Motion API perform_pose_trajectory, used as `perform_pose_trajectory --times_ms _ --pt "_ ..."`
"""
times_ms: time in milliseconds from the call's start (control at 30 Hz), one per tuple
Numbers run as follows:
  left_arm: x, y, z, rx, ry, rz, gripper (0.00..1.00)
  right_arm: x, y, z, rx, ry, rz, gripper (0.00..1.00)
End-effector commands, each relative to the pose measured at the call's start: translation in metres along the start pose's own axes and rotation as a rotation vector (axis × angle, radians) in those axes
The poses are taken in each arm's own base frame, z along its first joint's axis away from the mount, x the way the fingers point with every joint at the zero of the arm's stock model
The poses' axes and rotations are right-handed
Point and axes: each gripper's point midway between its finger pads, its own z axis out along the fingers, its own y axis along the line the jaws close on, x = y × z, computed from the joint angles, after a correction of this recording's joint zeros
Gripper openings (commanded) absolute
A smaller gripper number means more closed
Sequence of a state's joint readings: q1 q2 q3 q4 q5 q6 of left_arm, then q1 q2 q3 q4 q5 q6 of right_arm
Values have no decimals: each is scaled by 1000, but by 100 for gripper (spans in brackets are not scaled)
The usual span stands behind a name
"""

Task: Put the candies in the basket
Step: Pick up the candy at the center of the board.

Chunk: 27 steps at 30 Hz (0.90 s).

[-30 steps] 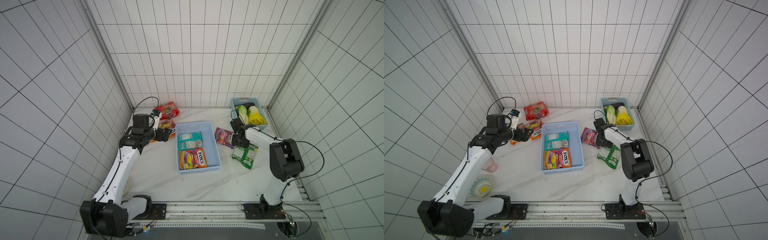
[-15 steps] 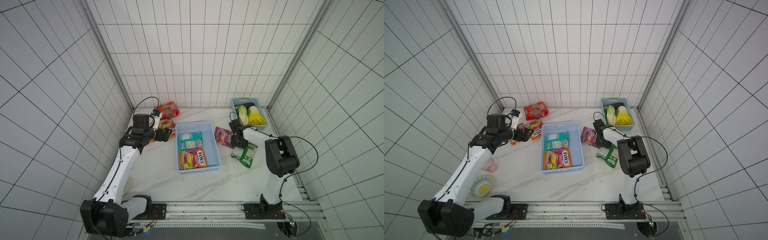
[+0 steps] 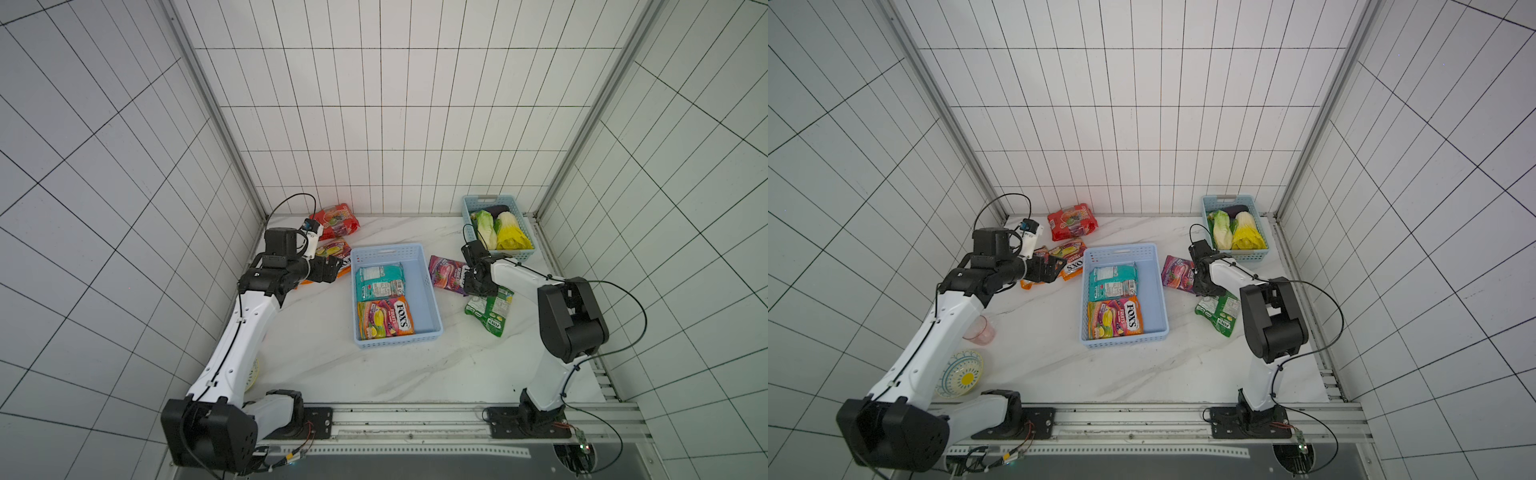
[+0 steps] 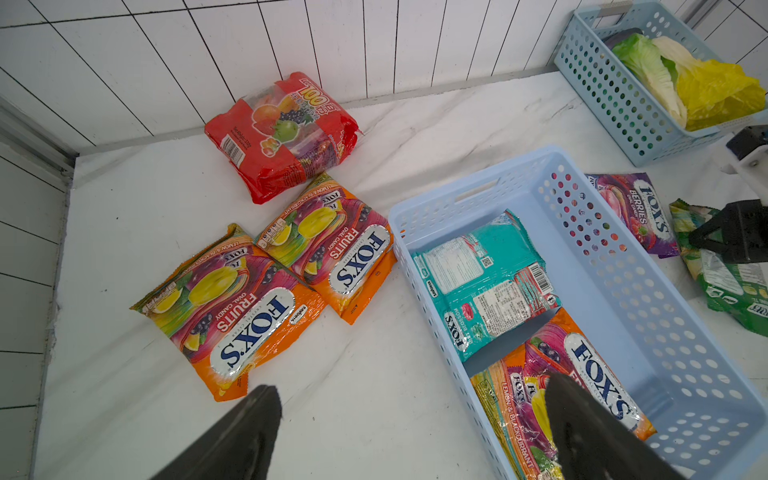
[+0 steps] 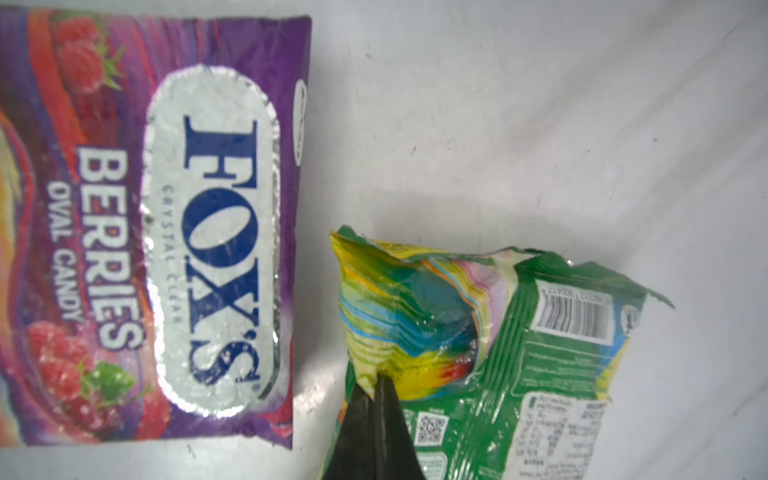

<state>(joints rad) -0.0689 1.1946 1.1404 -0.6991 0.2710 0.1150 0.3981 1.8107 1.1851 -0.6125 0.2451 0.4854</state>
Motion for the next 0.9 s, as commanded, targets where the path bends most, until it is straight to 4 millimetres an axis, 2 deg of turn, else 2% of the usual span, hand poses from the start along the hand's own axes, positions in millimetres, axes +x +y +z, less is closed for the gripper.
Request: perform_pose_trajectory --times_ms 0,100,233,500,700,867 --pt "-7 1 -3 -3 -21 -5 97 11 -19 -23 21 10 -22 0" --pt "-5 0 -2 7 -27 -5 97 7 -22 -41 -5 -27 -41 0" --pt "-8 3 -3 -9 -27 -18 96 -1 -31 -77 -10 -80 -75 0" --pt "-9 1 -6 -5 -38 -19 96 -26 -31 -139 -102 -254 -165 0" --pt "-12 0 -8 -7 -46 -17 96 -45 -13 -182 -187 -373 -273 0" --pt "-12 -2 -10 5 -55 -14 96 -63 23 -214 -273 -491 -421 0"
